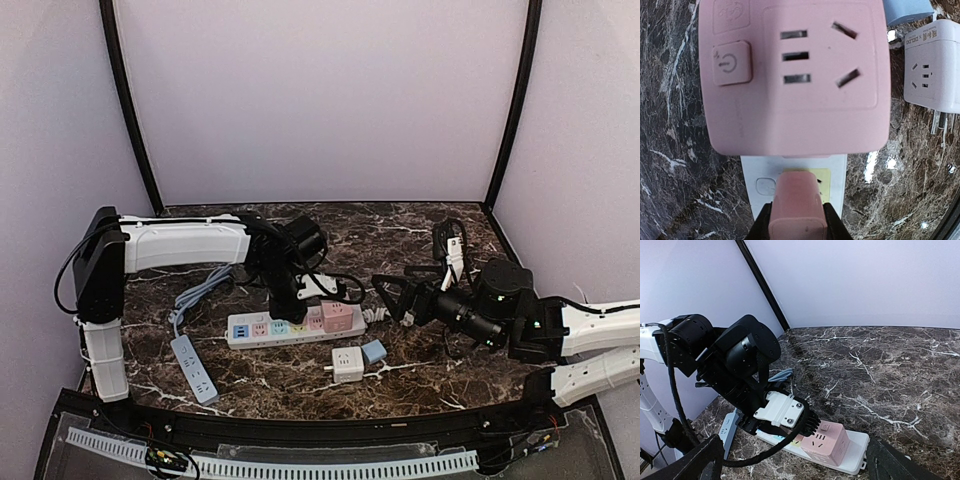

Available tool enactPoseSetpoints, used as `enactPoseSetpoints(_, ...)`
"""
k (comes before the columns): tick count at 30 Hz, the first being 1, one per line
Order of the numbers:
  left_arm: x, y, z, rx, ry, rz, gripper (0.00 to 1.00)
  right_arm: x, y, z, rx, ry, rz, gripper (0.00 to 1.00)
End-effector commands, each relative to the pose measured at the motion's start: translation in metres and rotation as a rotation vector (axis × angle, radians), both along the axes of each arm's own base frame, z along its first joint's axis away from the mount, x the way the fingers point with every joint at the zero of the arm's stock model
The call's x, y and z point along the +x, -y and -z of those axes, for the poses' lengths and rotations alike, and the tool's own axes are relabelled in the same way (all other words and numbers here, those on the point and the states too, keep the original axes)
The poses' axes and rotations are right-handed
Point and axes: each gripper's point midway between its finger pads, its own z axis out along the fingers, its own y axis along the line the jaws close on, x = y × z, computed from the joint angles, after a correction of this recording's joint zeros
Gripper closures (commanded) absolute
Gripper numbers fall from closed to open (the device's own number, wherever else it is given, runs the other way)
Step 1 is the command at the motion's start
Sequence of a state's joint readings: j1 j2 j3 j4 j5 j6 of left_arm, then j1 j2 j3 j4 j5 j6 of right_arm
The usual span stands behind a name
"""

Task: Insert the plug

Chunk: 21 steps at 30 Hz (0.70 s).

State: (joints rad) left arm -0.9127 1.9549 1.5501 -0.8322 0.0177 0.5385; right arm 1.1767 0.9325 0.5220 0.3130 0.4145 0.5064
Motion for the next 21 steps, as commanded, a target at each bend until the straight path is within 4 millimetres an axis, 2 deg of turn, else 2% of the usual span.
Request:
enactPoseSetpoints(1,-0.002,-0.006,0.020,0.037,-0.024,-0.013,0.99,0.001,-0.001,-0.010,0.031,0.021,-0.001,0.01)
enactPoseSetpoints(11,-0.006,-0.010,0.040,0.026,-0.052,-0.050,0.99,0.001,-0.002,-0.010,0.031,0.019,-0.005,0.01)
enactPoseSetpoints(14,-0.013,-0.015,0.045,0.037,-0.074,-0.019,0.99,0.001,-0.002,-0.010,0.029,0.021,-0.006,0.01)
enactPoseSetpoints(21,-0.006,-0.013,0.038,0.021,-0.066,-0.027,0.99,0.001,-0.001,-0.011,0.031,0.023,-0.003,0.01)
